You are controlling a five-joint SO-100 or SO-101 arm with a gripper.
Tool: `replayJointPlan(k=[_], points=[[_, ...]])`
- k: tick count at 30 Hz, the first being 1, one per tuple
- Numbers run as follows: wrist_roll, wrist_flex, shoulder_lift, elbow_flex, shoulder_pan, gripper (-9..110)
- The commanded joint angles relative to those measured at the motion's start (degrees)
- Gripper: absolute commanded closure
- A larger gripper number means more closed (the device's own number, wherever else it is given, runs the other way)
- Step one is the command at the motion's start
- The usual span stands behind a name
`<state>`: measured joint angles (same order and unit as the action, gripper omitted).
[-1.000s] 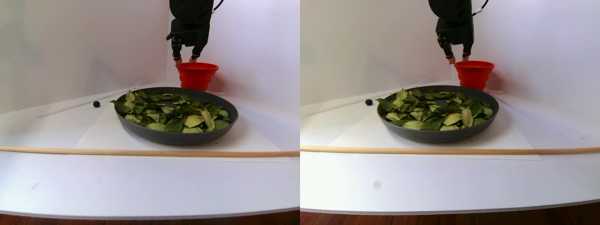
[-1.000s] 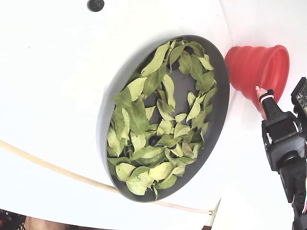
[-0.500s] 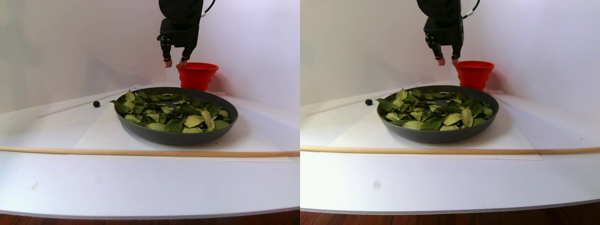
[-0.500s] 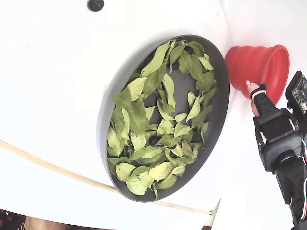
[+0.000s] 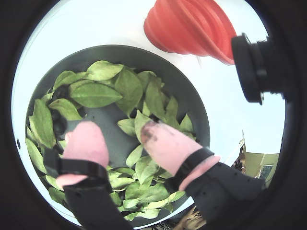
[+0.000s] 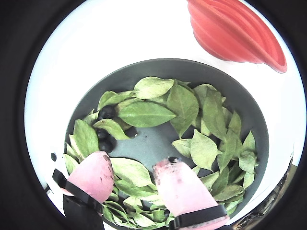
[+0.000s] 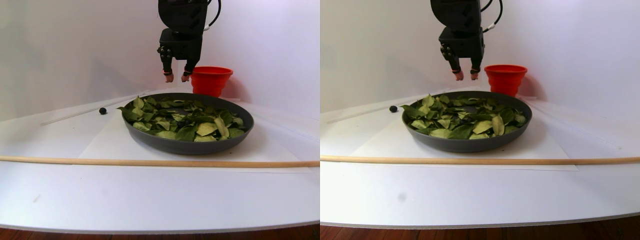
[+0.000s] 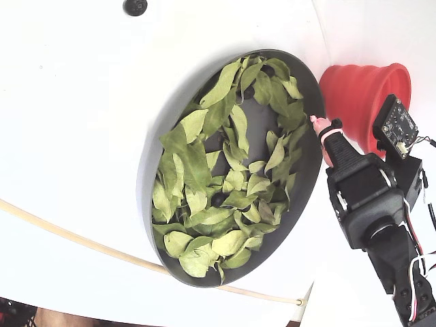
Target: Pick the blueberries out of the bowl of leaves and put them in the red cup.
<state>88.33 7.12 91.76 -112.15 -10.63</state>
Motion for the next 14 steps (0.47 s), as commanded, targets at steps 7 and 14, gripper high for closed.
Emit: replayJointPlan(k=[7,14], points=[[-0.1,1.6,7.3,-1.0,2.1,86],[-0.1,3.4,6.1,-2.7,3.3,86]])
